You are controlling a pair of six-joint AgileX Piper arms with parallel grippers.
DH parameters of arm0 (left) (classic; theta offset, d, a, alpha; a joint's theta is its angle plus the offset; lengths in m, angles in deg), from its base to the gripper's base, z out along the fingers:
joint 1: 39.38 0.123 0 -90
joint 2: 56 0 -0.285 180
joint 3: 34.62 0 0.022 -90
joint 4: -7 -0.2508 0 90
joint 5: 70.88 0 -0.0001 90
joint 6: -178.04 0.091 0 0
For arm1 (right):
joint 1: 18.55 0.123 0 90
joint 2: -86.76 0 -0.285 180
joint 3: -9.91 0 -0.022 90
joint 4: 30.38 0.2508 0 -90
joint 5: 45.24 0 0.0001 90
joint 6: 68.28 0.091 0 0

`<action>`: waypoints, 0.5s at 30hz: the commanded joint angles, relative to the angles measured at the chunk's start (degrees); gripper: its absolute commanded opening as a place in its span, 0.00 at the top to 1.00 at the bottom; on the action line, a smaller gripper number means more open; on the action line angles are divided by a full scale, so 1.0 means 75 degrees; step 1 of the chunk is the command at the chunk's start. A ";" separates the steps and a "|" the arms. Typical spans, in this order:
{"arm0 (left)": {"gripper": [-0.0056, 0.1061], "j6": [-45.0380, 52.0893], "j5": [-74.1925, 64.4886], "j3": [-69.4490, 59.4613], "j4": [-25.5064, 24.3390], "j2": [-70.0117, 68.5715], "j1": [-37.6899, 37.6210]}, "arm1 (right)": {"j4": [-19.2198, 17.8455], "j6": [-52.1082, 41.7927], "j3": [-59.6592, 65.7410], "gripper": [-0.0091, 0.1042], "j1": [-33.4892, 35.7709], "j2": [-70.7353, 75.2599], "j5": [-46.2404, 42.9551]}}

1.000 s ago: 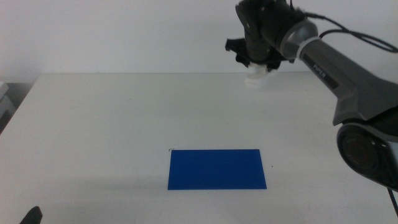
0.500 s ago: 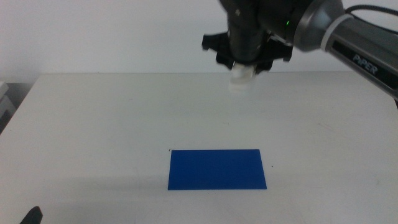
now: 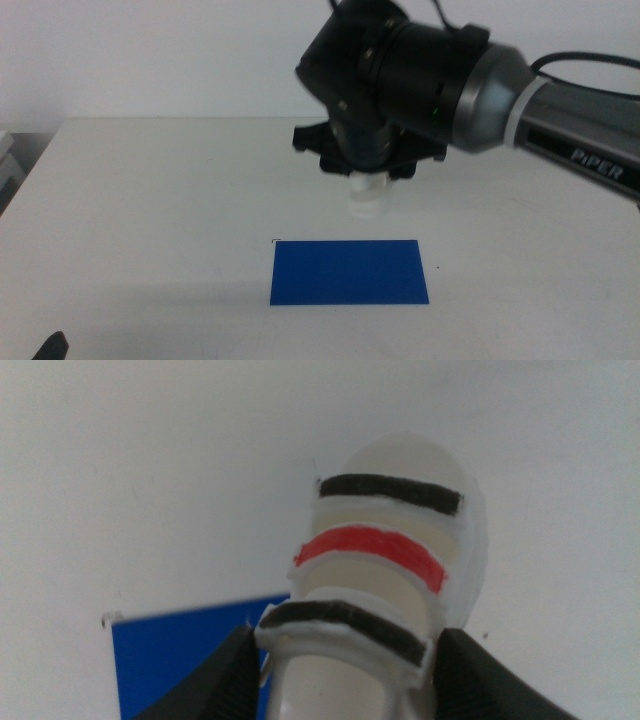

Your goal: Use one arm to grab the shoe from the table and place it on the mat.

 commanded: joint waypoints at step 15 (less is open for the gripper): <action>0.11 -0.0036 0.0613 -0.0054 0.0059 -0.0103 -0.0037 | -0.0430 0.1229 0.2755 0.95 0.0282 0.1072 -0.2537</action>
